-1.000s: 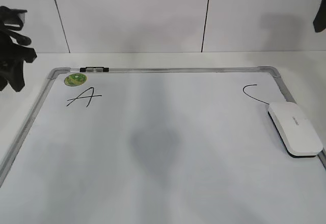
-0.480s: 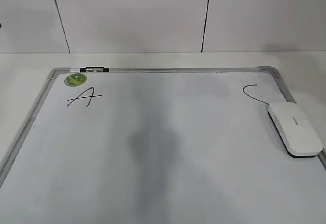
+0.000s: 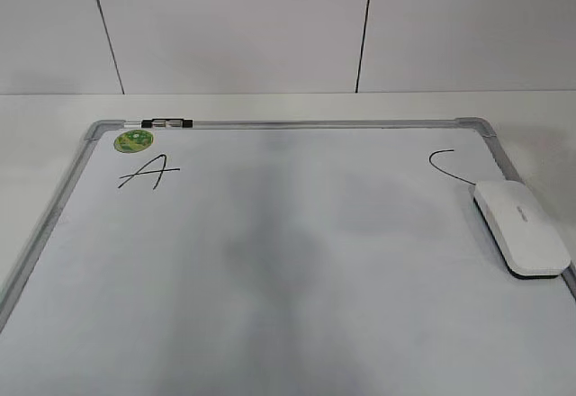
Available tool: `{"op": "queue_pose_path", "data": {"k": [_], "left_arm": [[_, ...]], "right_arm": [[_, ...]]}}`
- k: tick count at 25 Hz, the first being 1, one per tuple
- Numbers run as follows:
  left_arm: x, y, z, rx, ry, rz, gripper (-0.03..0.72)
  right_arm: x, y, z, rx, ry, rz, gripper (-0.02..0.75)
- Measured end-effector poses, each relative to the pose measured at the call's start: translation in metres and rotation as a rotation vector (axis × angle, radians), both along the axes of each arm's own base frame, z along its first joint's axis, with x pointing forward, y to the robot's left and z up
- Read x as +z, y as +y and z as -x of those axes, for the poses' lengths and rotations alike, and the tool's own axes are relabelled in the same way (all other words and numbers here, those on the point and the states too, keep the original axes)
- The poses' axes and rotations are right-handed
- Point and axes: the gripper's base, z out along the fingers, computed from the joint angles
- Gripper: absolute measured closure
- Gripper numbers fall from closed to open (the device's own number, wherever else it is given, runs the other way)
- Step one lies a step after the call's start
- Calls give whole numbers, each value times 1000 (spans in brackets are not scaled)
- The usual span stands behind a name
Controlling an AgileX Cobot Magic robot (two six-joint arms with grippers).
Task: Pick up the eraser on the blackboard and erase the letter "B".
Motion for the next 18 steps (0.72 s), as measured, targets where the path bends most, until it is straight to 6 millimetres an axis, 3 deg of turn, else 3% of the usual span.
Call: {"op": "queue_pose_path", "data": {"k": [9, 18], "left_arm": [[-20, 17, 100, 21, -110, -73, 452], [-44, 21, 175, 19, -272, -28, 453]], "right_arm": [[-23, -3, 40, 57, -202, 33, 153], [-62, -4, 77, 62, -206, 28, 153]]}}
